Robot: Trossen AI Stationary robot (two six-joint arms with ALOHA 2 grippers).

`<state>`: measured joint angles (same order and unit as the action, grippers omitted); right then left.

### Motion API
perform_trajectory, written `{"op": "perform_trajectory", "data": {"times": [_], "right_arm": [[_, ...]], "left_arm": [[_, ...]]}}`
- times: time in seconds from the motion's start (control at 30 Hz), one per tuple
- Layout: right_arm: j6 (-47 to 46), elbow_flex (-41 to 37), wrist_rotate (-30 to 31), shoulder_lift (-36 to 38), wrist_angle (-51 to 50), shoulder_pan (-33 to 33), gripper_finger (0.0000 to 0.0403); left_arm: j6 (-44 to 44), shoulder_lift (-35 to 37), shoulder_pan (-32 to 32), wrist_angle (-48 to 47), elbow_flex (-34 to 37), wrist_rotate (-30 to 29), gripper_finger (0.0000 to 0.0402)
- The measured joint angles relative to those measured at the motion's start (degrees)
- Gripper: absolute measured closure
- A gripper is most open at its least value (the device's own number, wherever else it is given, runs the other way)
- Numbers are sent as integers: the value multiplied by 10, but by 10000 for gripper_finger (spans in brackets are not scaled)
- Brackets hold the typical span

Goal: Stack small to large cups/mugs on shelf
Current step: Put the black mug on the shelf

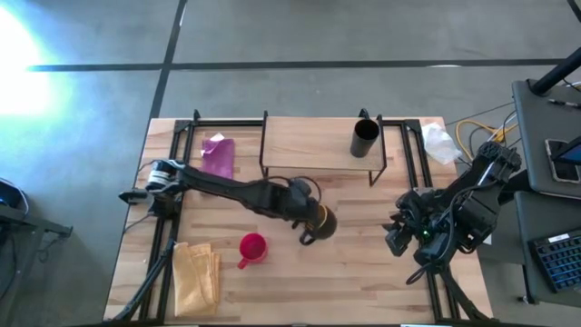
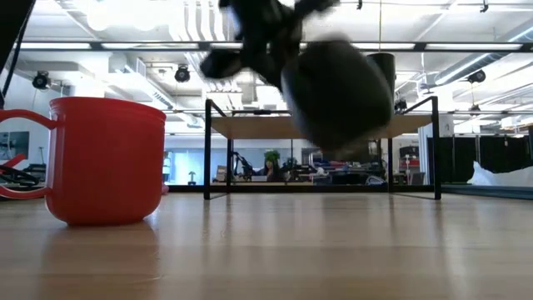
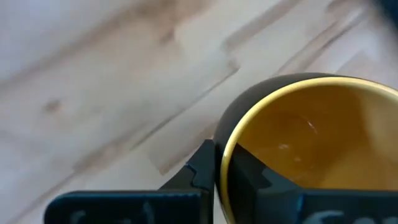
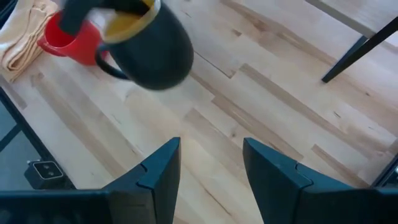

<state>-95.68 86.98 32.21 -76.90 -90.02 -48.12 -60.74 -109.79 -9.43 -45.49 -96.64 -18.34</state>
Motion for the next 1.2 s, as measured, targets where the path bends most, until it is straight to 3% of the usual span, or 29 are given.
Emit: {"op": "perform_trajectory", "data": {"times": [0.3,0.5,0.67,0.87,1.03,1.2], "right_arm": [[1,0,25,0,0,0,236],[-18,-4,51,-4,1,0,237],[-44,-18,125,-25,9,2,273],[-87,-39,222,-43,28,24,381],[-86,-42,275,-54,76,79,393],[37,-50,249,-56,236,168,394]], "left_arm": [[75,7,42,-186,-193,-70,400],[141,8,135,-203,-268,-72,400],[189,8,214,-204,-278,-22,401],[253,2,265,-172,-267,10,401],[312,-5,276,-150,-263,37,401],[346,-32,282,-183,-260,84,401]]}}
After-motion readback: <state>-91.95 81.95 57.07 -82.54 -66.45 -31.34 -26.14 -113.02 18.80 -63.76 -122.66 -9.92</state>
